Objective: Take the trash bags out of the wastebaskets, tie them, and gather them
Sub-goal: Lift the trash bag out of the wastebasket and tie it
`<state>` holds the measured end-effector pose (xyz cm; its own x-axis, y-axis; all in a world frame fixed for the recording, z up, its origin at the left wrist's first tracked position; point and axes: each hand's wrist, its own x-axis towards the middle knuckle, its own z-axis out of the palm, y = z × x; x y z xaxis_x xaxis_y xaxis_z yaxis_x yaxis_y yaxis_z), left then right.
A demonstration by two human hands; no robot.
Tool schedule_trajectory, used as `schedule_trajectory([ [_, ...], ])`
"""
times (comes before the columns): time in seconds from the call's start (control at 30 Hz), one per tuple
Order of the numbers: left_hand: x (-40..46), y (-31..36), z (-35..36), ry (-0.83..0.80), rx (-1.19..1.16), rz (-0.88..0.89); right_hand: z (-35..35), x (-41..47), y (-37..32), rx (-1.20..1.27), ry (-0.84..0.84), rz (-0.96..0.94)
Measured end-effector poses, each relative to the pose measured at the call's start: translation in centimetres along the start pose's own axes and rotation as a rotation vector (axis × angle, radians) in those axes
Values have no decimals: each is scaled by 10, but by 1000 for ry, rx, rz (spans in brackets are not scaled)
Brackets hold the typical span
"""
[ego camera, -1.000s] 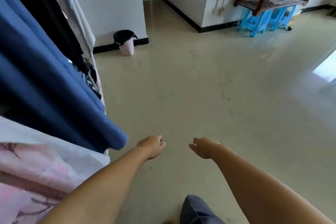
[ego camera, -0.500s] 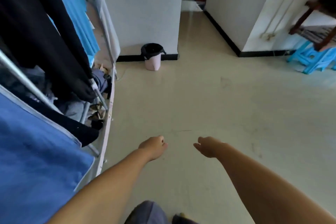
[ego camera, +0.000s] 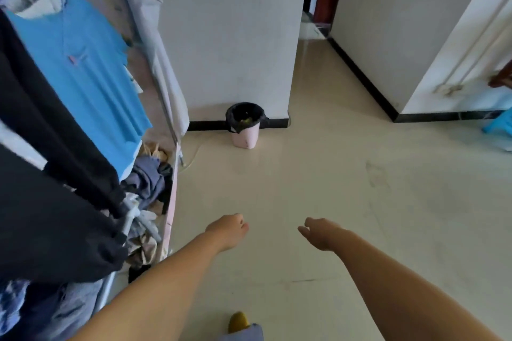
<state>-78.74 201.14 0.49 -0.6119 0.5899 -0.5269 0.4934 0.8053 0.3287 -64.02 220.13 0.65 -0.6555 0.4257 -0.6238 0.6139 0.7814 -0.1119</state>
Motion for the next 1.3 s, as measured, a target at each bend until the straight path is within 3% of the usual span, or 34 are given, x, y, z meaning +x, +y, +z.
schedule_trajectory([
  [0.37, 222, 7, -130, 19, 25, -22, -148, 209, -11, 3, -45, -13],
  [0.77, 427, 33, -229, -31, -109, -130, -314, 427, 0, -39, -116, -99],
  [1.1, 598, -34, -293, -136, -87, -139, -358, 597, -52, 135, -149, -42],
  [1.3, 727, -65, -258, -150, -83, -129, -328, 737, -69, 227, -127, -45],
])
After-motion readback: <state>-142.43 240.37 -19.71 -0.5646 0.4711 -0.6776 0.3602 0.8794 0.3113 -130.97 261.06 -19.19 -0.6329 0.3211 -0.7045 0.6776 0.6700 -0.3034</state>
